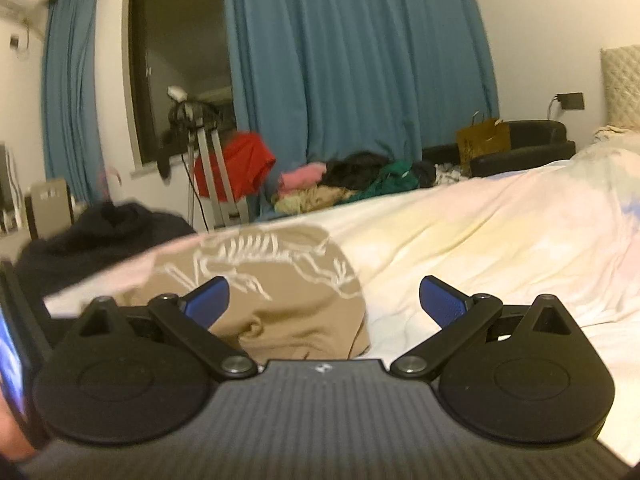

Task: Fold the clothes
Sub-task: 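Grasp the beige T-shirt edge with the left gripper and lift it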

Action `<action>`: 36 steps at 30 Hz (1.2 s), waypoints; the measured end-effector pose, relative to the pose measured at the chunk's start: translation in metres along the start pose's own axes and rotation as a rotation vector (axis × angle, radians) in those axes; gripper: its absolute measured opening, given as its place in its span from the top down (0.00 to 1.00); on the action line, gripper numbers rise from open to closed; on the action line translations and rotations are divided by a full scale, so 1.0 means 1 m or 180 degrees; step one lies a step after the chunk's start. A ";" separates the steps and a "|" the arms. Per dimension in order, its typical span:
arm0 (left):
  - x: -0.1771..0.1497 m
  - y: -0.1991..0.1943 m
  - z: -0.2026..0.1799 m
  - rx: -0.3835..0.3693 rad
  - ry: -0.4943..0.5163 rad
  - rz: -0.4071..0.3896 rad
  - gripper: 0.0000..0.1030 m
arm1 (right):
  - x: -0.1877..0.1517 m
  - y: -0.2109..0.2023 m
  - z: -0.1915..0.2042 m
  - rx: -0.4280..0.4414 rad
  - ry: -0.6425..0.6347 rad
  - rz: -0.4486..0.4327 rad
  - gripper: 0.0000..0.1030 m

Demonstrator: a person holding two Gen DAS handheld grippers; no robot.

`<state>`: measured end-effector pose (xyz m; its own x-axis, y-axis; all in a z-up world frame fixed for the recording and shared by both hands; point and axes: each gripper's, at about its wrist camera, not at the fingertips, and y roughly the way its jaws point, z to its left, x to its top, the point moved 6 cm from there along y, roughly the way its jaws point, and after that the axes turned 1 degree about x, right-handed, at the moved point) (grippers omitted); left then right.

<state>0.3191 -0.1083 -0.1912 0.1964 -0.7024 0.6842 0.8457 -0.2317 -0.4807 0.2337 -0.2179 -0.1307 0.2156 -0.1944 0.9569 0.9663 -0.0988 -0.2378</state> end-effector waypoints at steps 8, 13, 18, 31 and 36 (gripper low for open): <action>0.037 -0.053 0.082 -0.0160 -0.0879 -0.0407 0.95 | -0.019 0.015 0.003 0.0041 -0.0112 0.0207 0.00; 0.053 -0.127 0.113 -0.0244 -0.1353 -0.0757 0.96 | -0.012 -0.002 0.010 0.0142 -0.0213 0.0132 0.00; 0.059 -0.192 0.106 -0.0344 -0.1376 -0.0976 0.96 | -0.002 -0.029 0.029 0.0315 -0.0353 0.0023 0.00; 0.016 -0.311 0.111 -0.0436 -0.1942 -0.1244 0.96 | 0.009 -0.106 0.057 0.0638 -0.0394 -0.0038 0.00; -0.006 -0.305 0.138 -0.0453 -0.2244 -0.1156 0.96 | 0.005 -0.110 0.068 0.0914 -0.0362 0.0052 0.00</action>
<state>0.1286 0.0596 0.0270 0.2286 0.0124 0.9734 0.8549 -0.4810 -0.1946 0.1381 -0.1418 -0.0889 0.2300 -0.0815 0.9698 0.9594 0.1864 -0.2119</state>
